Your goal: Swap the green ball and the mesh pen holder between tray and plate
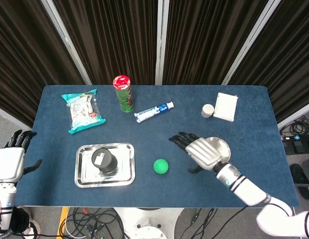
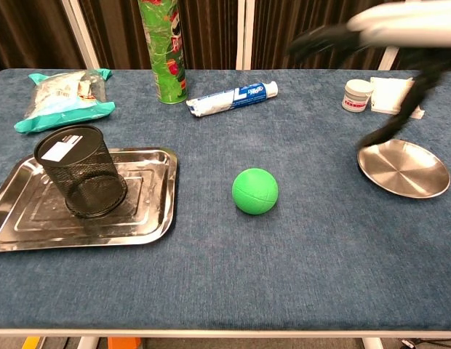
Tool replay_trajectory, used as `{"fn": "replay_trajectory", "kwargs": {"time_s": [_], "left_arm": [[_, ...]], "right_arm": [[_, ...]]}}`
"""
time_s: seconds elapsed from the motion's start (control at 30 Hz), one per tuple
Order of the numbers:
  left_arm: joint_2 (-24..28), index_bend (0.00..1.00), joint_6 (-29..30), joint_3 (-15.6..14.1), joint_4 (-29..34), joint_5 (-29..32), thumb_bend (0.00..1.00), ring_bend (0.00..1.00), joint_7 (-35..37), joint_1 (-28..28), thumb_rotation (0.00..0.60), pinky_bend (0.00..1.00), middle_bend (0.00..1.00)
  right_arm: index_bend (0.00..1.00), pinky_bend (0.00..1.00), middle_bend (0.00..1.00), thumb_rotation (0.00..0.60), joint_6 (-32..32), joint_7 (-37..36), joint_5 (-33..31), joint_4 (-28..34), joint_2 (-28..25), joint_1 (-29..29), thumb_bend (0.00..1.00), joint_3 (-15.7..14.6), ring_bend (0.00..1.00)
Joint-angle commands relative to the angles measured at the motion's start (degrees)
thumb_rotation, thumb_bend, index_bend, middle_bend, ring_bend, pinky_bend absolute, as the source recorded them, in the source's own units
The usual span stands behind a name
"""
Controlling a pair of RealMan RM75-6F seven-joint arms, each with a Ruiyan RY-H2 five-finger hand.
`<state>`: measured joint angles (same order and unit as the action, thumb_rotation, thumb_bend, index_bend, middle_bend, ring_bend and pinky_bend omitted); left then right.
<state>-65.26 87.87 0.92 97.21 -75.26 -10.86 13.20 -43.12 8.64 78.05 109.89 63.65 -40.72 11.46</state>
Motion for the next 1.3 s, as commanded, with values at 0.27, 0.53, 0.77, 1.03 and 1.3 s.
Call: {"fn": "replay_trajectory", "kwargs": {"time_s": [0.27,0.53,0.77,1.03,1.3], "left_arm": [[-3.0,0.17,-1.0,-1.1,-8.3,-2.9,0.15,0.09,10.7,-4.1,0.600,0.29,0.14],[-2.9,0.17,-2.2,-0.7,-9.6,-4.6,0.15,0.09,13.3,-4.6,0.600,0.29,0.14],[-3.0,0.17,-3.2,-0.6,-10.0,-5.8,0.15,0.09,14.2,-4.8,0.600,0.29,0.14],[-3.2,0.17,-4.1,-0.3,-10.7,-6.5,0.15,0.09,14.9,-5.0,0.600,0.29,0.14],[-3.5,0.18,-4.9,0.1,-11.1,-6.6,0.15,0.09,14.9,-5.2,0.600,0.29,0.14]], "right_arm": [[0.00,0.20,0.09,0.600,4.3,16.1,-19.0,-8.2,16.8,-12.4,0.02,-1.8,0.00],[0.00,0.25,0.11,0.600,0.0,22.0,-27.1,-8.3,19.5,-14.7,0.03,-5.4,0.00],[0.03,0.33,0.14,0.600,-2.5,23.6,-28.7,-9.7,22.1,-15.5,0.06,-7.0,0.03],[0.13,0.51,0.20,0.600,-4.6,25.0,-30.3,-10.2,23.7,-15.7,0.09,-8.8,0.12],[0.24,0.62,0.24,0.600,-6.2,25.5,-30.4,-11.0,25.0,-15.4,0.12,-9.8,0.21]]}}
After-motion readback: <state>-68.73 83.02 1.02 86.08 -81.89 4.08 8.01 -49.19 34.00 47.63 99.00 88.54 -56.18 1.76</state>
